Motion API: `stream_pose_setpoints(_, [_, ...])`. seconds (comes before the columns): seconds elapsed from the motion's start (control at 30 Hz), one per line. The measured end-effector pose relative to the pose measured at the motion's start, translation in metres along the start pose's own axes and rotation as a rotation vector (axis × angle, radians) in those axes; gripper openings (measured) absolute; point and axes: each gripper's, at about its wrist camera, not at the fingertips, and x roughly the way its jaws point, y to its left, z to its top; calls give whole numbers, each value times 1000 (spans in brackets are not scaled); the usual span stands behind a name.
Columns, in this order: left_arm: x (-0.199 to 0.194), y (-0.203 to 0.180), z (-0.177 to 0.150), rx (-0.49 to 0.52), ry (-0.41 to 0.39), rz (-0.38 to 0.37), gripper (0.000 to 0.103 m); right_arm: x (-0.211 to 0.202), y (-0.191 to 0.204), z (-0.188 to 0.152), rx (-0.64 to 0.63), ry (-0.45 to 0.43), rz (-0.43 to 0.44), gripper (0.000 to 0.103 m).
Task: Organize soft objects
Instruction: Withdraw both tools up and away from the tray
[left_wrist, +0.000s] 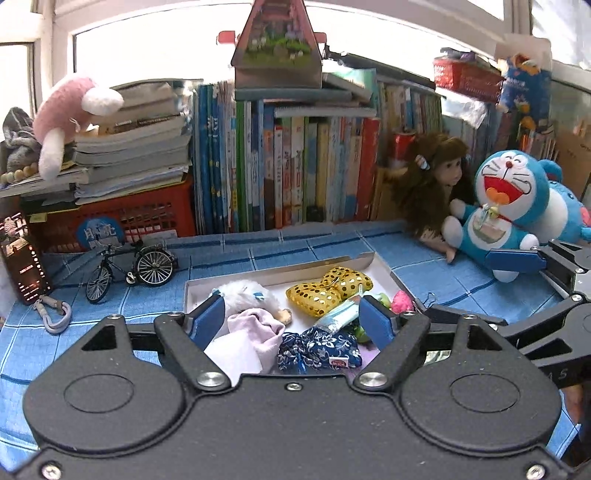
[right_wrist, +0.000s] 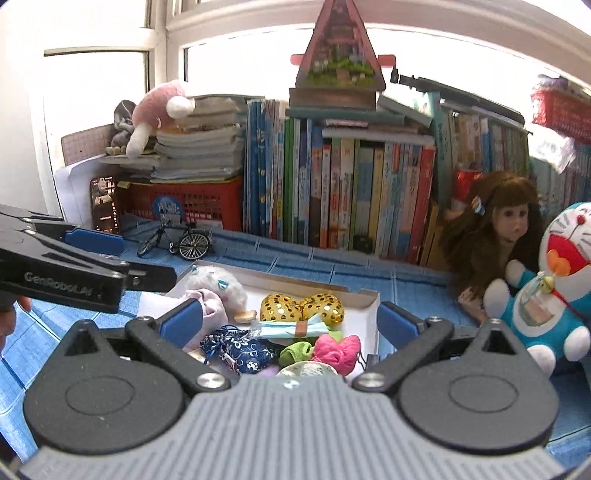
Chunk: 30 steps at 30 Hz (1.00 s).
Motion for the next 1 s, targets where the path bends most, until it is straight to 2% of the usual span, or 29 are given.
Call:
stream_pose_setpoints(0.53, [-49,-6,-55,16,-100,15,82,-38,10,-35,21,-94,-34,103])
stream_pose_setpoints(1.0, [-75,-3,-100,-41,-158,34,83,-70,19,-74,70,-177,-82,103])
